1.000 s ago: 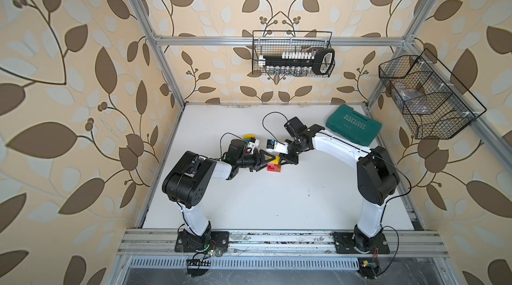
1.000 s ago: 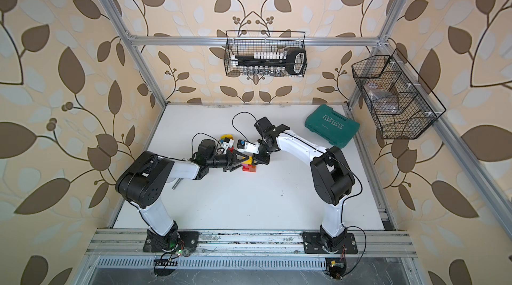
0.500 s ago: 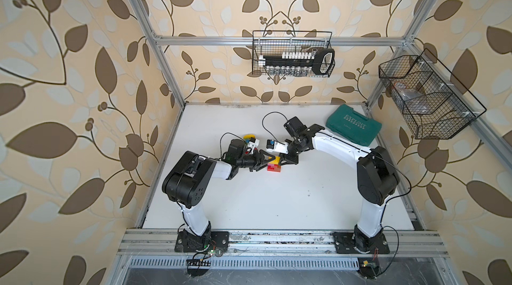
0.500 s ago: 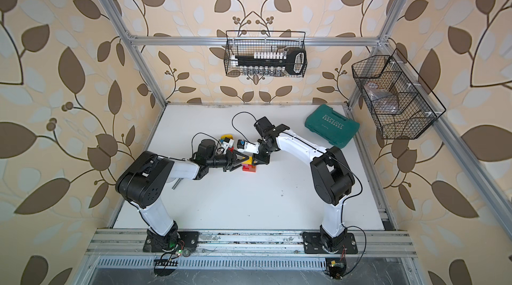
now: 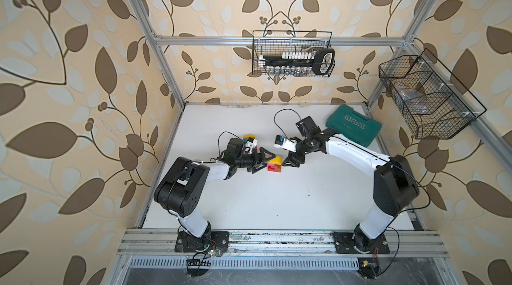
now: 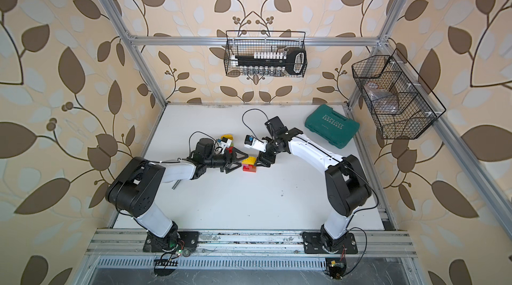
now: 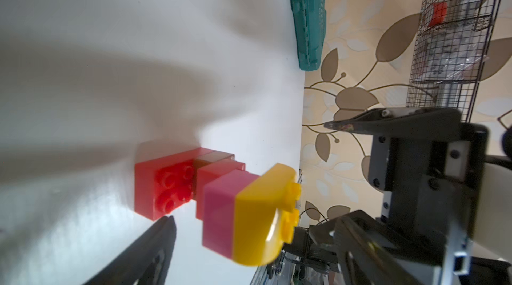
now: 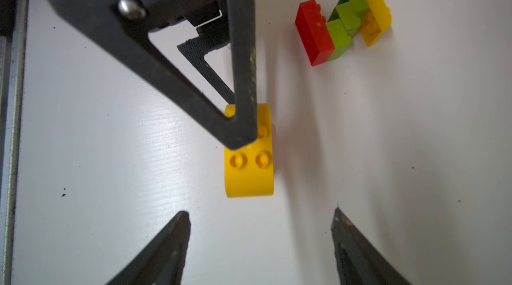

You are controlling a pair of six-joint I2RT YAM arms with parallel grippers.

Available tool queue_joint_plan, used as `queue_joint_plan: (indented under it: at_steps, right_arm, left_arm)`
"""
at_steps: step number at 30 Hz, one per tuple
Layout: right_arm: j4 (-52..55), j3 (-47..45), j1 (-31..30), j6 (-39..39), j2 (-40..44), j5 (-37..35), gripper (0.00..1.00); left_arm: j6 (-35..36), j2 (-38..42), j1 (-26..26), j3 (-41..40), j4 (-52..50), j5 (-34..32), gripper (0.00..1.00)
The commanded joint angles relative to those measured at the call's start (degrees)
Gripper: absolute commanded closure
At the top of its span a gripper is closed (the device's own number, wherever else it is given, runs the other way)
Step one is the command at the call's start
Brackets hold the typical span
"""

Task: Assemble the letter s with lego
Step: Assemble the lego brick with the lego brick, then adjust the lego brick at the center of the board.

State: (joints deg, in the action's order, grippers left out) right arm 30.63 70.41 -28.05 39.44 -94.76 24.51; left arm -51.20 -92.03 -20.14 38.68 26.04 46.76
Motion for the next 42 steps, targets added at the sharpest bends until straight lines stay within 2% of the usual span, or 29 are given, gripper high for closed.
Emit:
queue_joint_plan:
  at_steps: [1,6,7,12,17,27,38,42]
  right_arm:
    - [-12.28,-9.21,1.01,-7.07,7.29,4.37,0.23]
    - [-32.81,-24.41,-1.56,-20.36,12.84,3.69,0.23]
    - [-35.43,-26.26,-2.99,-21.87,12.58,1.35,0.22]
    - [-48.36,-32.76,-4.45,-28.65,8.49,-1.17,0.22]
    - [-54.64,-33.14,-4.6,-27.7,2.93,-2.02,0.2]
    - [-56.1,-29.31,-4.54,-22.47,-6.76,-0.32,0.19]
    - [-62.87,-30.17,-3.62,-21.25,-11.73,3.06,0.3]
    - [-63.36,-29.62,-3.24,-21.24,-12.76,4.29,0.41]
  left_arm:
    - [5.4,7.58,1.1,4.18,-8.88,-1.88,0.06]
    - [11.34,16.07,3.38,6.43,-22.87,-3.96,0.03]
    - [12.54,17.48,4.12,6.82,-25.64,-4.28,0.03]
    - [16.25,22.96,8.07,7.79,-34.81,-4.65,0.01]
    - [17.54,24.79,10.15,8.43,-38.06,-4.49,0.01]
    - [17.81,23.48,11.32,9.22,-38.25,-3.93,0.01]
    - [17.79,23.39,11.62,8.87,-37.73,-3.7,0.04]
    - [17.86,23.31,11.79,8.7,-37.56,-3.52,0.05]
